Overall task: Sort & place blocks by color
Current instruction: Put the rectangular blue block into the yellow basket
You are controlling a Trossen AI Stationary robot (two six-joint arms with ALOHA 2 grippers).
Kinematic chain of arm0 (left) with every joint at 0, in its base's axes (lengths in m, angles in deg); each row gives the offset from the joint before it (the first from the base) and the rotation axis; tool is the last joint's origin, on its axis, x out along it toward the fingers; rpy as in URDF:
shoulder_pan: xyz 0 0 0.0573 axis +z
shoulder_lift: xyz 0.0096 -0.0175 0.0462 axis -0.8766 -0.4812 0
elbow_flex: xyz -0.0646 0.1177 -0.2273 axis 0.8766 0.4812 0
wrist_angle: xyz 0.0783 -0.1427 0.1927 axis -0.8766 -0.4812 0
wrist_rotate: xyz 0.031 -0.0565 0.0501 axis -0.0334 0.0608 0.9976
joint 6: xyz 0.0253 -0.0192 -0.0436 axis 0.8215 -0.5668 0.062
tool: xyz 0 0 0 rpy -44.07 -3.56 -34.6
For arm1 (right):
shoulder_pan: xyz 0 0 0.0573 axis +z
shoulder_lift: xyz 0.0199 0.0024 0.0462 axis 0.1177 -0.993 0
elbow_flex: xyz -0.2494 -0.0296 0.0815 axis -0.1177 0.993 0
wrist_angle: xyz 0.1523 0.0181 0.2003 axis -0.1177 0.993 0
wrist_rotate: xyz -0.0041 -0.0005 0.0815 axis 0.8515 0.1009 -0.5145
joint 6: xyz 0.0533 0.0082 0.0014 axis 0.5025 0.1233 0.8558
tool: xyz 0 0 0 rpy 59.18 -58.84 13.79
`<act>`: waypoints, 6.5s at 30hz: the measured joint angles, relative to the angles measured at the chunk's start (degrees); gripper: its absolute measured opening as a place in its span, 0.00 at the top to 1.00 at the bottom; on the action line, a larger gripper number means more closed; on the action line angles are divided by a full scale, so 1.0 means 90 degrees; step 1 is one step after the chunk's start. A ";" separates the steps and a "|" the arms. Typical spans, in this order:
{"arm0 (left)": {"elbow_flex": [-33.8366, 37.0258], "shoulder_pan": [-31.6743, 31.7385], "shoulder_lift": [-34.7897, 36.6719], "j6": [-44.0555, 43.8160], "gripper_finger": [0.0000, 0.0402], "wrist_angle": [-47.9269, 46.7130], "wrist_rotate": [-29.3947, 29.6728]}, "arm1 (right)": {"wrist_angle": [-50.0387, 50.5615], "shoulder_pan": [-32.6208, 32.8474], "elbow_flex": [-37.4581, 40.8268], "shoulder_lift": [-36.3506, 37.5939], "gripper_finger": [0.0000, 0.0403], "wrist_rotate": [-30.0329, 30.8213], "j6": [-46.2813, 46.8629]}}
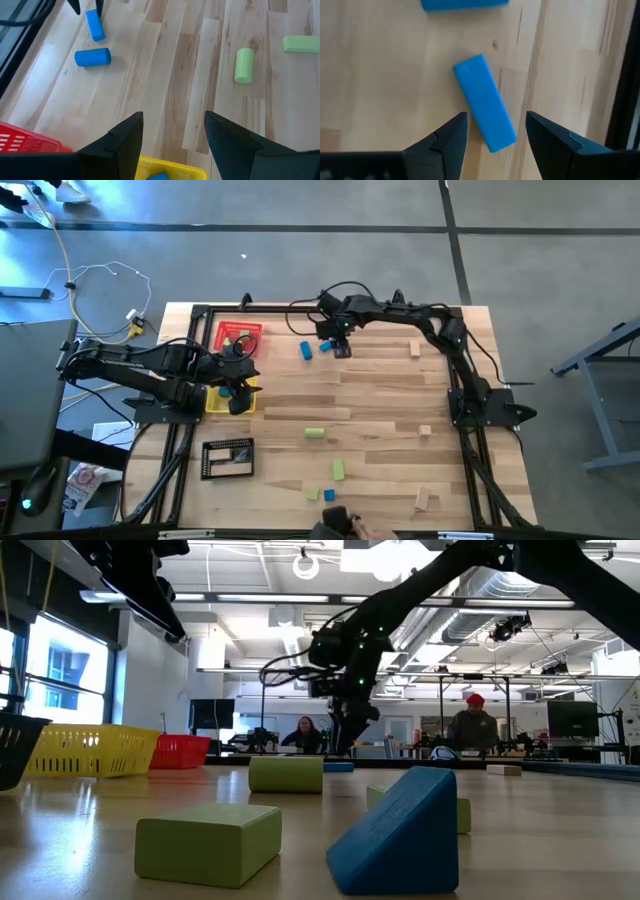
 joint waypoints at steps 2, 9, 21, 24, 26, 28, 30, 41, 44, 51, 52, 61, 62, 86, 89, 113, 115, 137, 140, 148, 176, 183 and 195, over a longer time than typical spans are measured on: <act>0.0000 0.0000 0.0000 0.0001 0.51 0.0001 0.0000 | -0.0025 -0.0016 0.0002 -0.0062 0.53 0.0018 -0.0013; 0.0000 0.0000 -0.0002 0.0000 0.51 0.0000 -0.0002 | -0.0036 -0.0029 0.0012 -0.0328 0.53 -0.0007 -0.0012; 0.0000 0.0000 -0.0256 0.0002 0.51 0.0002 -0.0002 | 0.0381 -0.0029 -0.0049 -0.0326 0.76 -0.0016 0.0408; -0.0002 0.0000 -0.0386 0.0003 0.51 -0.0002 -0.0002 | 0.0411 -0.0021 -0.0056 -0.0317 0.82 -0.0002 0.0512; -0.0002 0.0000 -0.0458 0.0006 0.51 0.0001 -0.0002 | 0.0423 0.0000 -0.0056 -0.0315 0.82 0.0035 0.0641; -0.0002 0.0000 -0.0527 0.0071 0.51 -0.0007 -0.0003 | 0.0442 0.0015 -0.0058 -0.0315 0.82 0.0033 0.0799; -0.0002 0.0000 -0.0574 0.0166 0.51 0.0001 -0.0005 | 0.0512 0.0022 -0.0061 -0.0315 0.82 -0.0012 0.0902; -0.0002 0.0055 -0.0610 -0.0250 0.51 0.0339 -0.0014 | 0.0979 0.0339 -0.0046 -0.0034 0.82 0.0708 0.1423; -0.0002 0.0216 -0.0610 -0.0546 0.51 0.0372 -0.0012 | 0.0955 0.0564 -0.0049 0.0199 0.82 0.0863 0.1500; -0.0002 0.0854 -0.0610 -0.0989 0.51 0.0504 -0.0047 | 0.0886 0.1181 -0.0049 0.0682 0.82 0.1340 0.1788; -0.0002 0.0942 -0.0610 -0.0985 0.51 0.0510 -0.0118 | 0.0844 0.1295 -0.0049 0.0733 0.82 0.1427 0.1825; -0.0002 0.1445 -0.0610 -0.1011 0.51 0.0488 -0.0393 | -0.0136 0.2174 -0.0049 0.0867 0.82 0.1873 0.1945; -0.0002 0.1474 -0.0608 -0.1049 0.51 0.0501 -0.0400 | -0.0264 0.2254 -0.0049 0.0871 0.82 0.1987 0.1946; -0.0002 0.1598 -0.0659 -0.1383 0.51 0.1666 -0.0877 | -0.2730 0.3372 -0.0049 0.0875 0.82 0.3902 0.0894; -0.0002 0.1596 -0.0656 -0.1309 0.51 0.1734 -0.0876 | -0.2837 0.3434 -0.0049 0.0875 0.82 0.4100 0.0822; -0.0002 0.1603 -0.0651 -0.0670 0.84 0.1974 -0.0818 | -0.2822 0.3449 -0.0049 0.0875 0.82 0.4220 0.0725; -0.0002 0.1603 -0.0651 -0.0649 0.82 0.1972 -0.0818 | -0.2824 0.3449 -0.0049 0.0875 0.82 0.4217 0.0727; -0.0002 0.1719 -0.0651 -0.1359 0.65 0.2183 -0.1185 | -0.3257 0.3609 -0.0049 0.0875 0.83 0.4786 0.0322; -0.0002 0.1719 -0.0651 -0.1296 0.70 0.2182 -0.1170 | -0.3254 0.3621 -0.0049 0.0875 0.83 0.4817 0.0322; -0.0002 0.1724 -0.0651 -0.1141 0.84 0.2189 -0.1150 | -0.3252 0.3626 -0.0049 0.0875 0.83 0.4922 0.0312; -0.0008 0.1235 -0.0508 -0.0674 0.87 -0.0388 -0.0576 | -0.2730 0.3615 -0.0049 0.0857 0.61 0.5405 0.1219; 0.0005 0.0818 -0.0428 -0.1295 0.89 -0.1707 -0.0188 | -0.2589 0.3628 -0.0061 0.0890 0.61 0.5415 0.1634; 0.0005 -0.0249 -0.0384 -0.2201 0.89 -0.2403 -0.0124 | -0.1883 0.3621 -0.0056 0.0937 0.61 0.7209 0.1789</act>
